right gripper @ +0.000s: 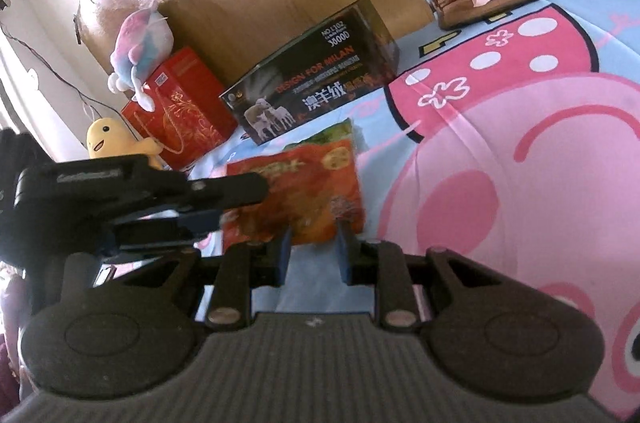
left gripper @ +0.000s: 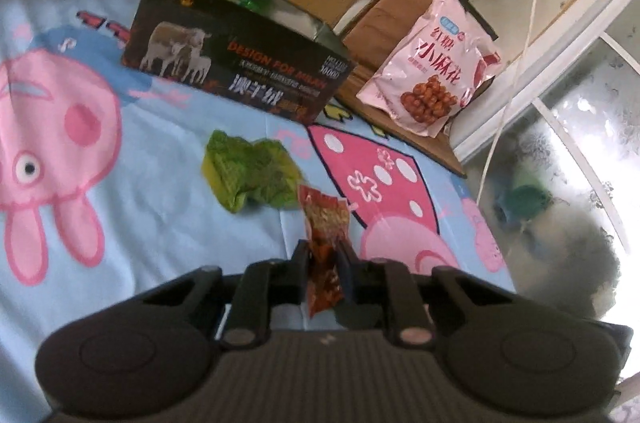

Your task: Organize snacks

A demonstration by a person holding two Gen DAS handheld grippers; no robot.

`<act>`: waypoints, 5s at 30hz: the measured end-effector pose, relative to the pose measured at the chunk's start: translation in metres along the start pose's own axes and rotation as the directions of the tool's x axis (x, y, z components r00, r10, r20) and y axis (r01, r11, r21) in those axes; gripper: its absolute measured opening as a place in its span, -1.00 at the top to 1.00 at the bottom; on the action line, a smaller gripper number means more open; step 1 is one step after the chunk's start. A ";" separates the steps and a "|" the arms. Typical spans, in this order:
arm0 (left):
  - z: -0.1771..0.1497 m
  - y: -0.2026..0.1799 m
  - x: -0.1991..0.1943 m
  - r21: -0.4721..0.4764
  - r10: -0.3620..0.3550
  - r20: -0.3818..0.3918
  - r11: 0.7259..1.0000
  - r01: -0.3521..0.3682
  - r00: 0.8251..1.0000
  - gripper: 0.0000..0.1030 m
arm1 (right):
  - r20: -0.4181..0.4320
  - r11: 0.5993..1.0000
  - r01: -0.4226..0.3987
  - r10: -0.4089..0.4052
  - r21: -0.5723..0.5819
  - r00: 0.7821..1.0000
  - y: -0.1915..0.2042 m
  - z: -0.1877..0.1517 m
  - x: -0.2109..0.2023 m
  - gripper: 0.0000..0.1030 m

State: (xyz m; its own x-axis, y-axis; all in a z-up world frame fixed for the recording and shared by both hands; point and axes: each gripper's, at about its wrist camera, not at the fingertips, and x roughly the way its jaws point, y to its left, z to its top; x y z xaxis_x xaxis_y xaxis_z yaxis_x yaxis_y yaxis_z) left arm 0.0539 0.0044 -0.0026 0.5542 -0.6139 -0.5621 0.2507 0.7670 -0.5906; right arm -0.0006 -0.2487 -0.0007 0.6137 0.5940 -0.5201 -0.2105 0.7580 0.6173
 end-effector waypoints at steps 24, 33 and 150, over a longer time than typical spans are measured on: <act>0.105 -0.018 -0.037 0.231 -0.082 0.154 0.972 0.045 0.985 0.73 | 0.017 0.920 -0.093 0.108 -0.380 0.994 0.052 0.094 0.051 0.84; 0.176 0.032 0.025 0.111 0.162 0.146 0.978 -0.179 0.976 0.20 | 0.008 0.939 -0.015 0.019 -0.344 1.000 0.058 0.150 0.142 0.76; 0.020 0.058 -0.041 0.186 0.154 0.312 0.958 -0.219 0.937 0.00 | 0.107 0.974 0.210 -0.200 -0.089 0.974 0.035 0.031 0.068 -0.07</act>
State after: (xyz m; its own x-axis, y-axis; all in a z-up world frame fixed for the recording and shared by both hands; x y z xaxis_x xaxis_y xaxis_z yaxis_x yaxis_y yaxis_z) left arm 0.0616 0.0771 -0.0023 0.8060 -0.3993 -0.4369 0.2666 0.9039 -0.3344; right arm 0.0577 -0.1897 0.0040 0.7214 0.3980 -0.5668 -0.1443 0.8868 0.4391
